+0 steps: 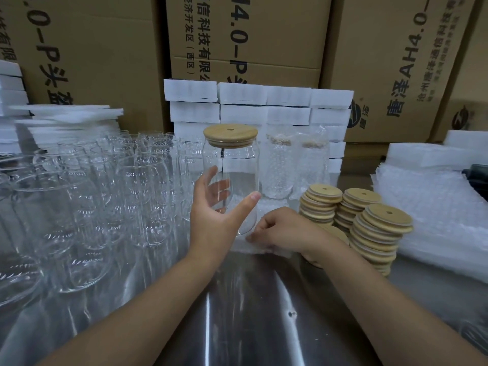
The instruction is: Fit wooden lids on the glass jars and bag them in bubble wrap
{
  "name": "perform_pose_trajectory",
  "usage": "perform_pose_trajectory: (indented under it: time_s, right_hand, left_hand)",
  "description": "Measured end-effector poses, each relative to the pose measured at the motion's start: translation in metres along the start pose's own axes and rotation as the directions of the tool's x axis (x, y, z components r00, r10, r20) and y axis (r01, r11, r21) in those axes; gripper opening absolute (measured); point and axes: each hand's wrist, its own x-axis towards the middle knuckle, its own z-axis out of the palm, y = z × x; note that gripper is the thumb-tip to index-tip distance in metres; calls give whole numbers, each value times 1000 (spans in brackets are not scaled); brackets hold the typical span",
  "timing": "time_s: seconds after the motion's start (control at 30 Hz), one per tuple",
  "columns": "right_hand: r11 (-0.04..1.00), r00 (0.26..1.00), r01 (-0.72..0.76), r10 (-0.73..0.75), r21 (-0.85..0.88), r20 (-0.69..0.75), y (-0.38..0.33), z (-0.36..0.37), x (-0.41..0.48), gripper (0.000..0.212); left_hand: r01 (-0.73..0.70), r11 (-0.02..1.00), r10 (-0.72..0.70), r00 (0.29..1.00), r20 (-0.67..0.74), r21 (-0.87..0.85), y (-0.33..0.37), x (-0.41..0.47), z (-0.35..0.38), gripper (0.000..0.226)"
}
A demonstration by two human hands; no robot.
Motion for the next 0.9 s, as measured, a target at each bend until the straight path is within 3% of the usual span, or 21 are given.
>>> perform_pose_trajectory:
  time_s: [0.2, 0.4, 0.53, 0.73, 0.9]
  right_hand:
    - [986, 991, -41, 61, 159, -122, 1, 4, 3, 18]
    - [962, 963, 57, -123, -267, -238, 3, 9, 8, 34]
    - [922, 938, 113, -222, -371, -266, 5, 10, 10, 31]
    - [889, 908, 210, -331, -406, -255, 10, 6, 12, 42]
    - [905, 925, 248, -327, -345, -193, 8, 7, 8, 66]
  left_hand:
    - [-10, 1000, 10, 1000, -30, -8, 2, -2, 1, 79]
    - [-44, 998, 44, 999, -14, -51, 8, -5, 2, 72]
    - [2, 992, 7, 998, 70, -128, 8, -8, 6, 63]
    - [74, 980, -48, 989, 140, -184, 6, -7, 9, 58]
    - [70, 986, -58, 995, 82, -154, 4, -5, 9, 66]
